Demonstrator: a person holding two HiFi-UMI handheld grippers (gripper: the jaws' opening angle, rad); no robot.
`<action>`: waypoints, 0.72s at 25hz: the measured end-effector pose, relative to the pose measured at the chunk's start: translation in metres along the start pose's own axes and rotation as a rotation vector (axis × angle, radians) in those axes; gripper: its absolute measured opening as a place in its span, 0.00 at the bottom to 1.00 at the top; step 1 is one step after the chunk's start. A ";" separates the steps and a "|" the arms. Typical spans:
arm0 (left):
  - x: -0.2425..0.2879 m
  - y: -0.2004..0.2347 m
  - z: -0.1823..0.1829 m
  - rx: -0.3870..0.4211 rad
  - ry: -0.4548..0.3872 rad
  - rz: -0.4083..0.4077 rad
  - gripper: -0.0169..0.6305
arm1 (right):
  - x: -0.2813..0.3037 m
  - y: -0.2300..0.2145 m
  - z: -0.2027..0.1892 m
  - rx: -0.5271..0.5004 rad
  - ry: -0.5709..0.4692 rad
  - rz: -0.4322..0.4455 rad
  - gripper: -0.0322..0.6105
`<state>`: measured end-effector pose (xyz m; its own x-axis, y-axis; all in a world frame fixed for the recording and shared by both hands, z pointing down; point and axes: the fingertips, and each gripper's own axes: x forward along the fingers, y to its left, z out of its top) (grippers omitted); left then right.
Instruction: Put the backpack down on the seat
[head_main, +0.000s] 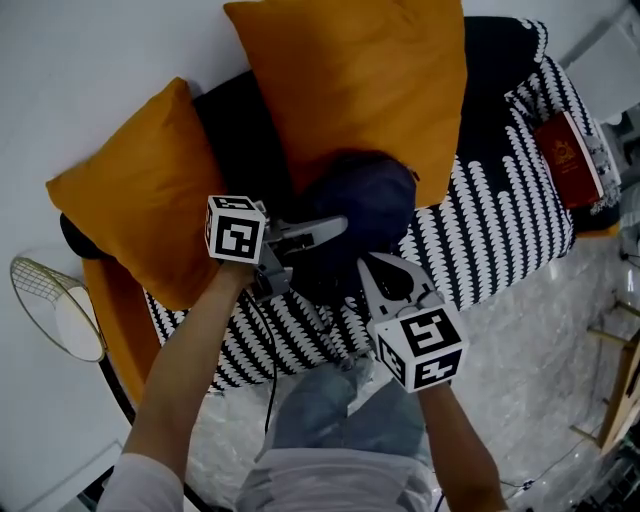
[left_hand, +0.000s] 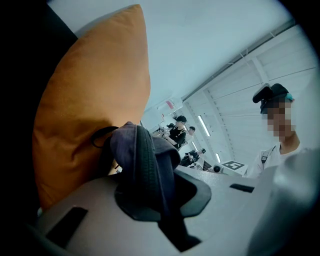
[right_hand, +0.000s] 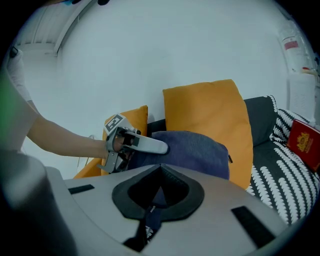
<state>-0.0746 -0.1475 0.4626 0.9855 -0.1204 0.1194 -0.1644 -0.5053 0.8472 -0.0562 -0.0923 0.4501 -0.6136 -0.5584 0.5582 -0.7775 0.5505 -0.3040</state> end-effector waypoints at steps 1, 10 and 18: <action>-0.002 0.001 0.001 0.001 0.000 0.013 0.04 | 0.000 0.001 0.001 0.000 0.002 0.004 0.05; -0.008 0.021 -0.003 0.036 0.007 0.127 0.12 | 0.005 0.000 -0.004 -0.011 0.008 0.013 0.05; -0.029 0.043 0.004 0.039 -0.030 0.314 0.46 | 0.005 0.002 -0.003 0.000 0.022 0.030 0.05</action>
<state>-0.1104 -0.1692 0.4938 0.8846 -0.3007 0.3565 -0.4628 -0.4712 0.7508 -0.0607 -0.0923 0.4546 -0.6334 -0.5284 0.5654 -0.7590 0.5667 -0.3206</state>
